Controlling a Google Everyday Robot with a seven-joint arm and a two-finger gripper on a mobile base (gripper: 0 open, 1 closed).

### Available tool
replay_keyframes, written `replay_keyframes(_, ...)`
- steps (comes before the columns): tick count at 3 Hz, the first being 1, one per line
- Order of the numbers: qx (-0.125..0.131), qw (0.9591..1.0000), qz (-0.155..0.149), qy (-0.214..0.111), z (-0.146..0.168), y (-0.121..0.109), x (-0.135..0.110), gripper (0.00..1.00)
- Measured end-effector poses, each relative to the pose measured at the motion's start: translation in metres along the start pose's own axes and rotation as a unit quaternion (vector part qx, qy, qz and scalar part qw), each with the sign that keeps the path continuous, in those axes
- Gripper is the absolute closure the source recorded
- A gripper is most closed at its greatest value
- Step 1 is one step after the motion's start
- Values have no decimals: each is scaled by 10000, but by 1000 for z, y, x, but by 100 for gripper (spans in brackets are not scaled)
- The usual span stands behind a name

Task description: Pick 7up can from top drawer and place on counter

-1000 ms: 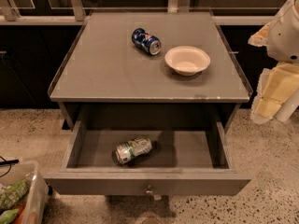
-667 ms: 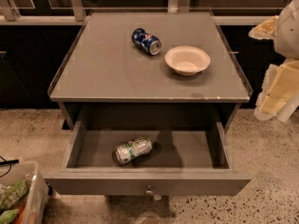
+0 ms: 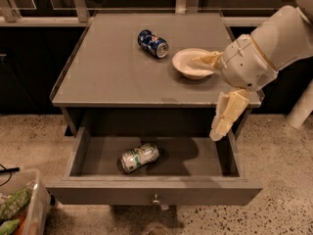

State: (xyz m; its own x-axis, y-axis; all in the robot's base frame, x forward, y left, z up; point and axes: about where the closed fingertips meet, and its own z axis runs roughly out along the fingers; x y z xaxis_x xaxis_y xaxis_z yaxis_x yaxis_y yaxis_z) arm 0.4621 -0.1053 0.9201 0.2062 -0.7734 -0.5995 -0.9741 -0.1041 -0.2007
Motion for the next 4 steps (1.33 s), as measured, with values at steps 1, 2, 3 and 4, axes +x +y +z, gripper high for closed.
replay_keyframes(1,87,9999,33,41,2,5,-3,0)
replay_keyframes(2,382,9992,101,-106,11,27,-24,0)
replay_keyframes(3,692,9973,150,-211,51,53,-26,0)
replay_keyframes(4,752,9966,313,-126,73,60,-11,0)
